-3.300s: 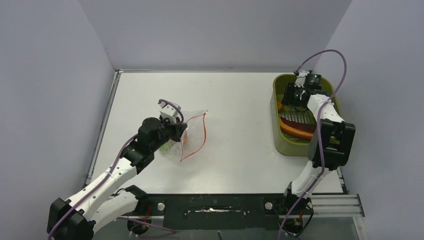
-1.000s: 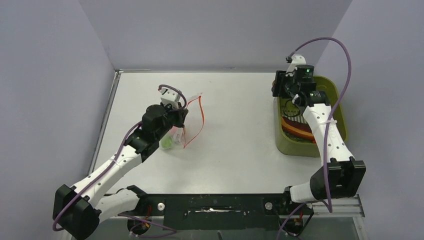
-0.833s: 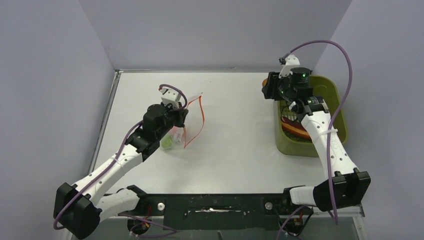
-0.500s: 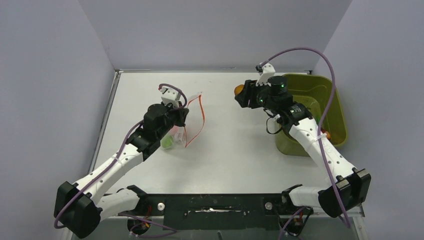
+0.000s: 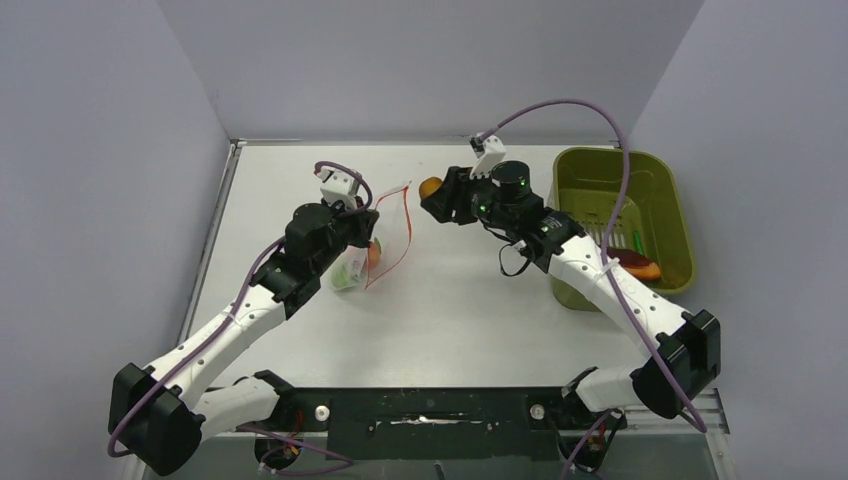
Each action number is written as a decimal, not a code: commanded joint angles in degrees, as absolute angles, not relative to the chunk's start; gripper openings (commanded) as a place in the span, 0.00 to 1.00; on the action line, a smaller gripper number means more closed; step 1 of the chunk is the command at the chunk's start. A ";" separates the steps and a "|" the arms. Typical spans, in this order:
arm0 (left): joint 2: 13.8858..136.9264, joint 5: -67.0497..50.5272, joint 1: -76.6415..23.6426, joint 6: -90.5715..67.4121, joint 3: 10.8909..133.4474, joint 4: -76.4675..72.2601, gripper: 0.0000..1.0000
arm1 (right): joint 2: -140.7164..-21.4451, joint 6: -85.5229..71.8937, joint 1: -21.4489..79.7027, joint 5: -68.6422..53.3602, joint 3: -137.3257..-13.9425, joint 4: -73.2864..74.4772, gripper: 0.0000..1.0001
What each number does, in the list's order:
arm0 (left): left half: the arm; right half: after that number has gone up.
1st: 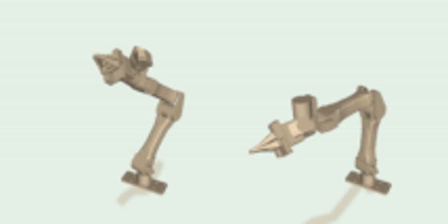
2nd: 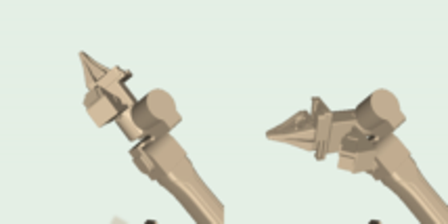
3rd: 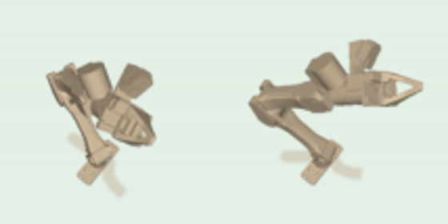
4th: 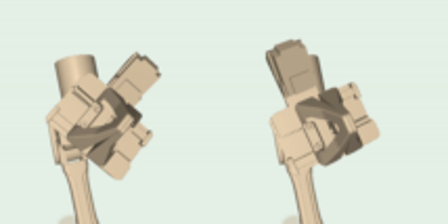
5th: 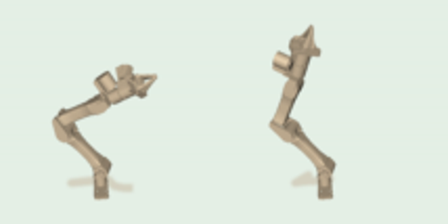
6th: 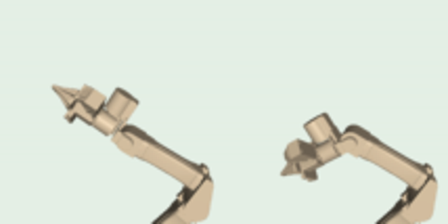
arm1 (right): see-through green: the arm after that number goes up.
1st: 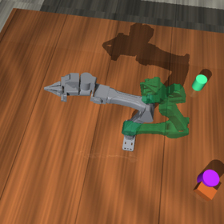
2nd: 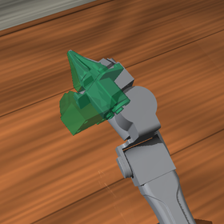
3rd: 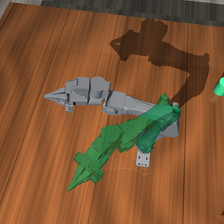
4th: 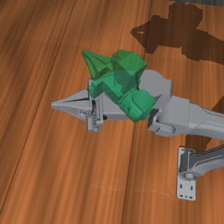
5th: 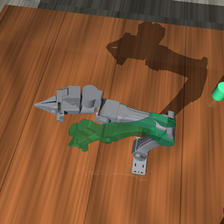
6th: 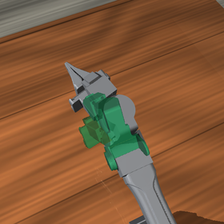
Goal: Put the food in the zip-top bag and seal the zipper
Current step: Place the fake fruit in the zipper food storage bag.
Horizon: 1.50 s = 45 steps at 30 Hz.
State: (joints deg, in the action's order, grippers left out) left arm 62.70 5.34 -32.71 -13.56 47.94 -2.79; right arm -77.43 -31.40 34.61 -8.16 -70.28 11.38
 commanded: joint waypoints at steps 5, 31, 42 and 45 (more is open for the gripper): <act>62.49 4.56 -33.02 -15.02 51.94 -5.53 0.00 | -81.90 -41.44 38.00 -12.51 -70.21 1.18 0.36; 62.10 3.97 -33.07 -16.80 52.41 -3.29 0.00 | -89.05 -43.63 41.13 -9.17 -73.39 6.54 0.59; 61.92 3.82 -33.12 -15.95 51.24 -3.78 0.00 | -84.92 -33.65 40.34 -15.17 -74.15 7.97 0.67; 61.60 3.75 -33.04 -15.41 50.53 -3.96 0.00 | -83.58 -29.68 40.05 -15.30 -76.41 11.45 0.68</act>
